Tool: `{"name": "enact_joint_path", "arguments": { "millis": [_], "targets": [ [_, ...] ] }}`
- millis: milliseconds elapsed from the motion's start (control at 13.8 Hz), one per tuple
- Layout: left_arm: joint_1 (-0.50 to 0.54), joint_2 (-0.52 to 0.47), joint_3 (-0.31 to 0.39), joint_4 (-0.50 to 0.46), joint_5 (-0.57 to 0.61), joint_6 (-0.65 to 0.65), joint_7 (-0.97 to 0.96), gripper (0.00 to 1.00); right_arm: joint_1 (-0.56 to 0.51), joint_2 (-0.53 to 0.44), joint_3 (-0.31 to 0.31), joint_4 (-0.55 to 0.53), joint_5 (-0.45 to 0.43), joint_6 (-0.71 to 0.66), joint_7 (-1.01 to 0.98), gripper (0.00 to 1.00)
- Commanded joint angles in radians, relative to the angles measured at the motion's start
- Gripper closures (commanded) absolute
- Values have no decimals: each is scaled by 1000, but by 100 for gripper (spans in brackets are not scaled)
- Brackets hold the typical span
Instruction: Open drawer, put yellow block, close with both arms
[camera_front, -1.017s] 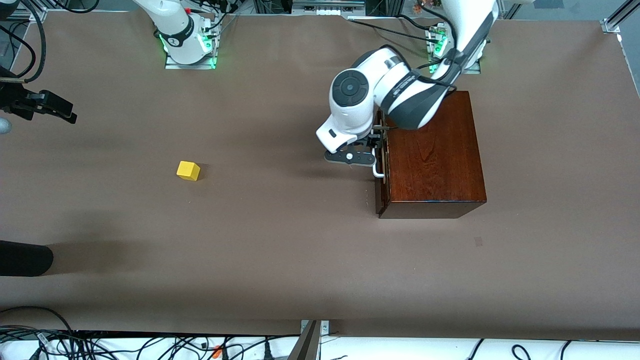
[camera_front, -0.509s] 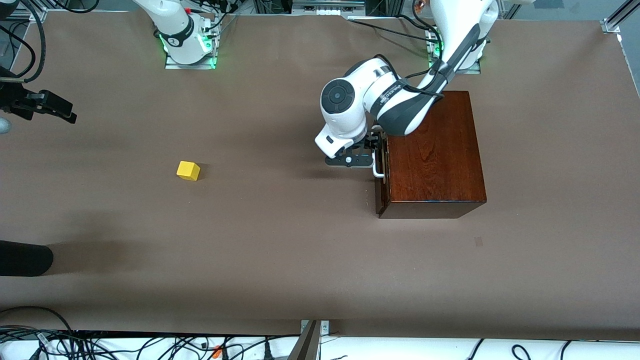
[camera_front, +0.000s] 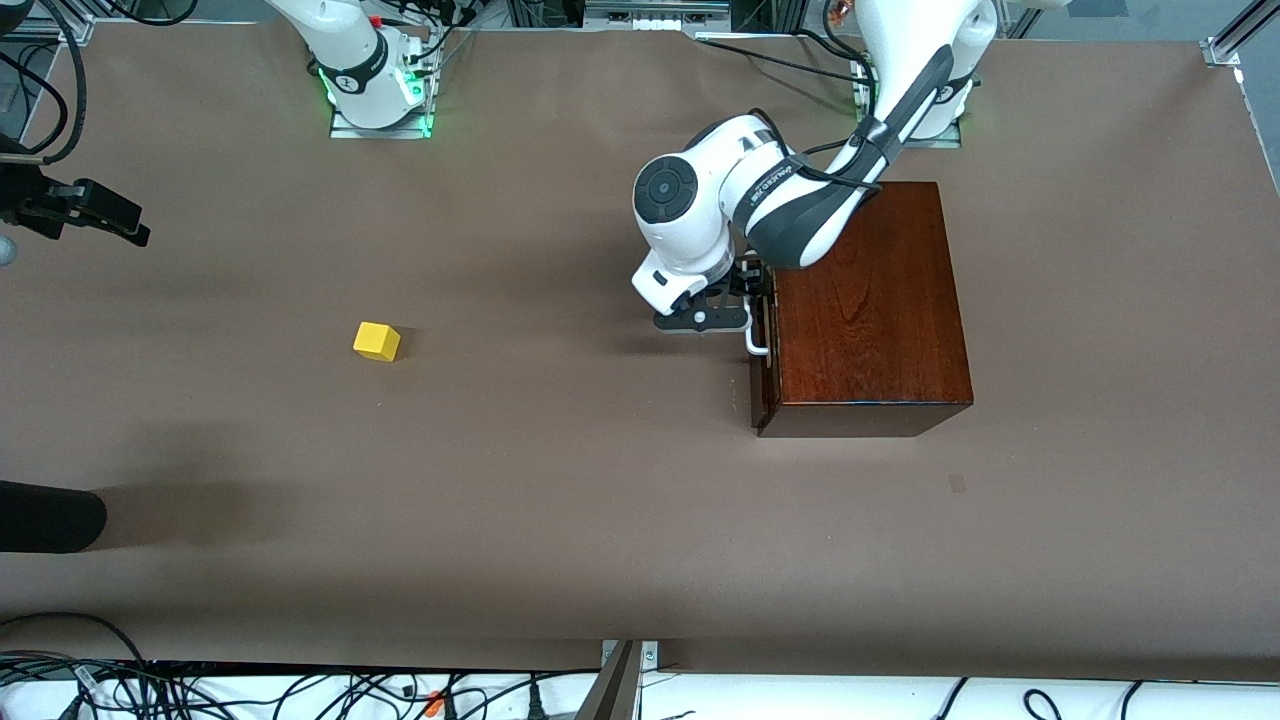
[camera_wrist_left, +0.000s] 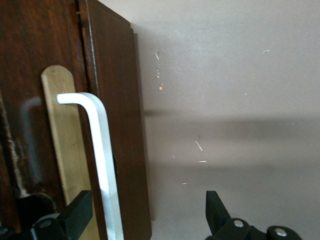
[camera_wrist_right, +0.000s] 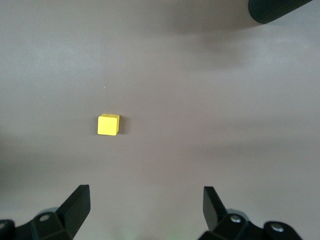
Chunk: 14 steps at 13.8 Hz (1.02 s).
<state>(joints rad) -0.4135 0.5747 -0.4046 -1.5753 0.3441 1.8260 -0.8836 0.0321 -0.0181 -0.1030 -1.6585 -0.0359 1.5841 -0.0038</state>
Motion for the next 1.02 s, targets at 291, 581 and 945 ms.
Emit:
{"name": "enact_joint_path", "arguments": {
  "millis": [291, 581, 945],
  "targets": [
    [-11, 30, 7, 1, 29, -7, -20, 0, -1, -10, 0, 5, 14, -10, 11, 0],
    [-13, 46, 4, 1, 47, 10, -29, 0, 0, -10, 2, 5, 14, -12, 11, 0],
    [-25, 56, 3, 6, 42, 62, -69, 0, 0, -8, 2, 5, 14, -10, 11, 0]
  ]
}}
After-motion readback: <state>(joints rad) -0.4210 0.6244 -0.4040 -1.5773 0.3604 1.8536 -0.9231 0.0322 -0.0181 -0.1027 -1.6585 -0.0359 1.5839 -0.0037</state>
